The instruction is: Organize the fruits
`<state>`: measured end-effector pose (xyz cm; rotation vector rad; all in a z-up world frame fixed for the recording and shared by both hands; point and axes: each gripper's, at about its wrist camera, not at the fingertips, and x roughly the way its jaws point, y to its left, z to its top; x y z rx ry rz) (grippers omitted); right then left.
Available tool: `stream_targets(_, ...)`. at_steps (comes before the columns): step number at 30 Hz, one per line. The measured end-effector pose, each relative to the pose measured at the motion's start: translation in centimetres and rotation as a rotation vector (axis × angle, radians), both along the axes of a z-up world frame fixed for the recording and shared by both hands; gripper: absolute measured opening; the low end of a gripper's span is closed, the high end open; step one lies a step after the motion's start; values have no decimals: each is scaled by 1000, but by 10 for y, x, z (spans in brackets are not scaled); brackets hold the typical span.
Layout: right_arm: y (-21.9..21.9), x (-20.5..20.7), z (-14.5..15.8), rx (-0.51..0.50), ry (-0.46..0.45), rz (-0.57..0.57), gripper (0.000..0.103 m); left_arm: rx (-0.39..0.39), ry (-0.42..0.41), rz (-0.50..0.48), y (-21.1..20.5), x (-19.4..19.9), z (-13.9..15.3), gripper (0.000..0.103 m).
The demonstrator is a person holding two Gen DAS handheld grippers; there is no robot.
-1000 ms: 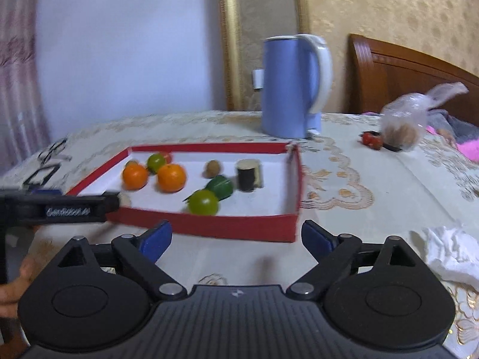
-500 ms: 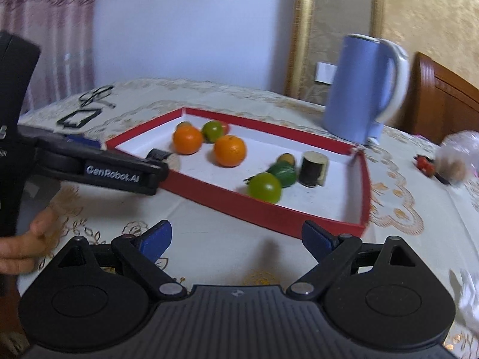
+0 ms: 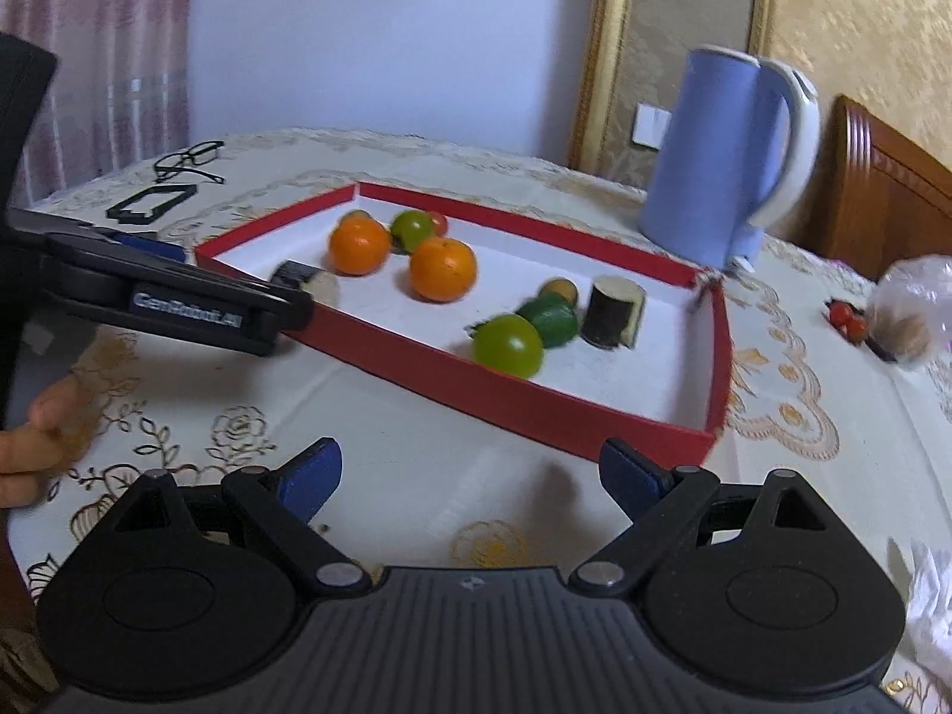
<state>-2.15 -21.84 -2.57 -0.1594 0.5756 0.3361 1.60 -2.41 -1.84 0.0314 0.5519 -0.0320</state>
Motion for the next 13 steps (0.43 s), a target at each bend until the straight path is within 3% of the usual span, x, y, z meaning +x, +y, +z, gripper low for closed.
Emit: stream_targets(13, -3, 5, -4, -18, 13, -32, 94, 18, -10, -6, -2, -1, 0, 103)
